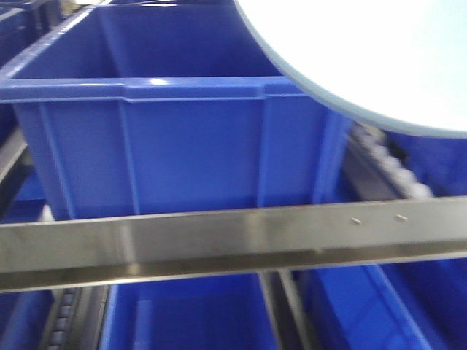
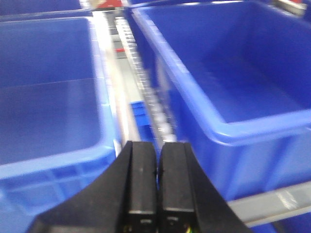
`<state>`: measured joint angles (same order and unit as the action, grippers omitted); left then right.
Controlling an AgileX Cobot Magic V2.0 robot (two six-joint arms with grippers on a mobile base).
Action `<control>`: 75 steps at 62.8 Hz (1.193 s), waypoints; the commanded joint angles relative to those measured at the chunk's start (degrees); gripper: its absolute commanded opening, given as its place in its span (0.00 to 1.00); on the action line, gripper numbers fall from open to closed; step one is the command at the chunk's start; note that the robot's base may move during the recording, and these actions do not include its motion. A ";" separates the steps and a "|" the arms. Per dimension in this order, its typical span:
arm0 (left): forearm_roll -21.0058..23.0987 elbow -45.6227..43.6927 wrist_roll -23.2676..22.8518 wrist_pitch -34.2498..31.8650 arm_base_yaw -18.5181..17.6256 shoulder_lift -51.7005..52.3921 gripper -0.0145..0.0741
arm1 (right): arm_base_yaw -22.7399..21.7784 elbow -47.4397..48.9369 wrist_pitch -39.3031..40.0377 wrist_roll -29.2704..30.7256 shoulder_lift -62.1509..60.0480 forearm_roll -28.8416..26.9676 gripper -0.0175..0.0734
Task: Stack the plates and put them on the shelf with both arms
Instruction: 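Drive the base to the blue bin shelf holding the plates up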
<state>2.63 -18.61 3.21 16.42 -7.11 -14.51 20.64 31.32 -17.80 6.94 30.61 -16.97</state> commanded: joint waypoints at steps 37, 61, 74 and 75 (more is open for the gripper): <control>0.20 -1.78 -0.42 -4.85 0.01 -0.61 0.26 | -0.32 1.64 5.63 0.39 -0.06 -0.47 0.25; 0.20 -1.78 -0.42 -4.85 0.01 -0.61 0.26 | -0.32 1.64 5.63 0.39 -0.06 -0.47 0.25; 0.20 -1.78 -0.42 -4.85 0.01 -0.61 0.26 | -0.32 1.64 5.63 0.39 -0.06 -0.47 0.25; 0.20 -1.78 -0.42 -4.85 0.01 -0.61 0.26 | -0.32 1.64 5.63 0.39 -0.06 -0.47 0.25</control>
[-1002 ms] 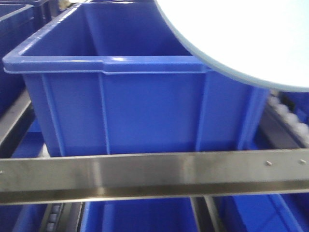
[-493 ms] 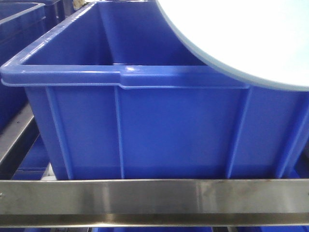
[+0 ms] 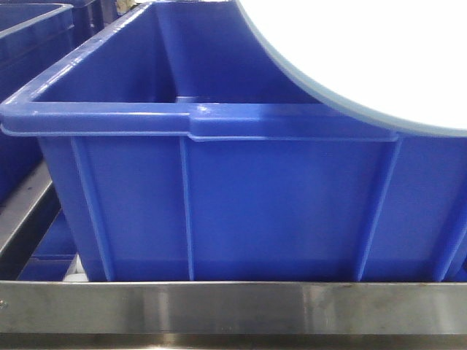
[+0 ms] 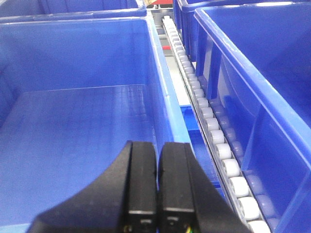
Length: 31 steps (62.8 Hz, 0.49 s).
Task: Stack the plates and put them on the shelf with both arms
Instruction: 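Drive the base to the blue bin shelf holding the plates up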
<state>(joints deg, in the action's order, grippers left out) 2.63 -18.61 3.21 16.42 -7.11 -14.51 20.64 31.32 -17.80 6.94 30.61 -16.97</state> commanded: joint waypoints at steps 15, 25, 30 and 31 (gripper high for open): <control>0.20 -1.78 -0.42 -4.99 0.01 -0.61 0.26 | -0.32 1.64 5.63 0.39 -0.06 -0.47 0.25; 0.20 -1.78 -0.42 -5.09 0.01 -0.61 0.26 | -0.32 1.64 5.74 0.39 -0.06 -0.47 0.25; 0.20 -1.78 -0.42 -5.09 0.01 -0.61 0.26 | -0.32 1.64 6.10 0.45 -0.06 -0.47 0.25; 0.20 -1.78 -0.42 -5.20 0.01 -0.61 0.26 | -0.32 1.73 6.21 0.50 0.01 -0.47 0.25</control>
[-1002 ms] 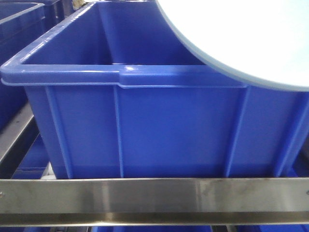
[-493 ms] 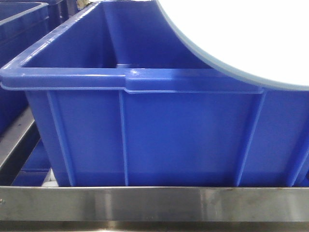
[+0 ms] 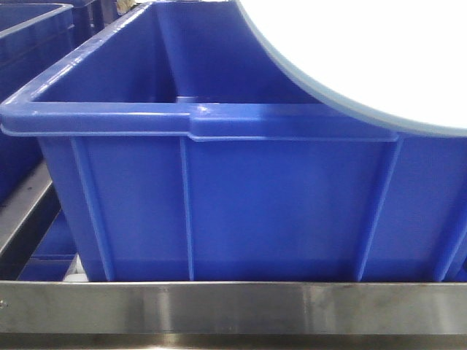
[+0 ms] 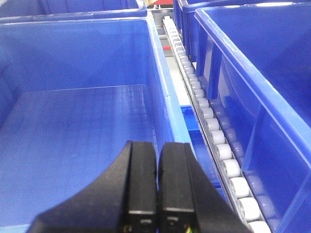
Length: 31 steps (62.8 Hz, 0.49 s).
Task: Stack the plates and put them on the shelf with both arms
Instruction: 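Drive the base to the blue bin shelf holding the plates up, then lower the stacked plates into the blue bin and open the right gripper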
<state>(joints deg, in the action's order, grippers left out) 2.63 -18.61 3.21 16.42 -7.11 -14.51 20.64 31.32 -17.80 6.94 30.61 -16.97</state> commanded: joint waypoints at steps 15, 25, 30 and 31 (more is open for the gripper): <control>0.20 -1.78 -0.42 -5.32 0.01 -0.61 0.26 | -0.32 12.59 3.88 5.18 7.85 -0.36 0.25; 0.20 -1.78 -0.42 -5.41 0.01 -0.61 0.26 | -0.26 22.81 -1.83 6.35 18.30 -0.36 0.25; 0.20 -1.78 -0.42 -5.41 0.01 -0.61 0.26 | -0.26 27.93 -4.02 6.46 24.13 -0.36 0.25; 0.20 -1.78 -0.42 -5.41 0.01 -0.61 0.26 | -0.26 28.76 -4.29 6.46 25.20 -0.36 0.25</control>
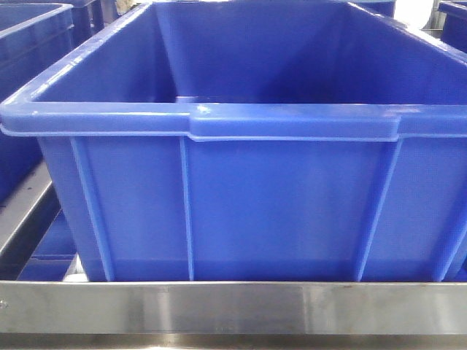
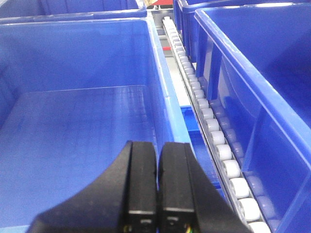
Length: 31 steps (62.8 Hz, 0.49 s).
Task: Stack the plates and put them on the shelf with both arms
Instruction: 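Lower the stacked plates into the blue bin and open the right gripper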
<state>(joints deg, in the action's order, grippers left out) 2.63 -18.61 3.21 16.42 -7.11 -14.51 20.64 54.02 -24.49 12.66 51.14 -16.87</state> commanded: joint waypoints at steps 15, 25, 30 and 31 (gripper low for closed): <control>0.20 -1.78 -0.42 -5.41 0.01 -0.61 0.26 | -0.23 16.95 -0.26 1.19 21.05 -0.45 0.25; 0.20 -1.78 -0.42 -5.41 0.01 -0.61 0.26 | -0.15 21.40 -0.67 1.26 30.74 -0.41 0.25; 0.20 -1.78 -0.42 -5.41 0.01 -0.61 0.26 | -0.05 23.37 -1.55 1.26 34.93 -0.41 0.25; 0.20 -1.78 -0.42 -5.41 0.01 -0.61 0.26 | 0.00 23.68 -1.75 1.26 35.66 -0.41 0.25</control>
<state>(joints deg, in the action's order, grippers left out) 2.63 -18.61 3.21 16.22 -7.11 -14.51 20.64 73.94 -29.18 13.51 85.50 -16.68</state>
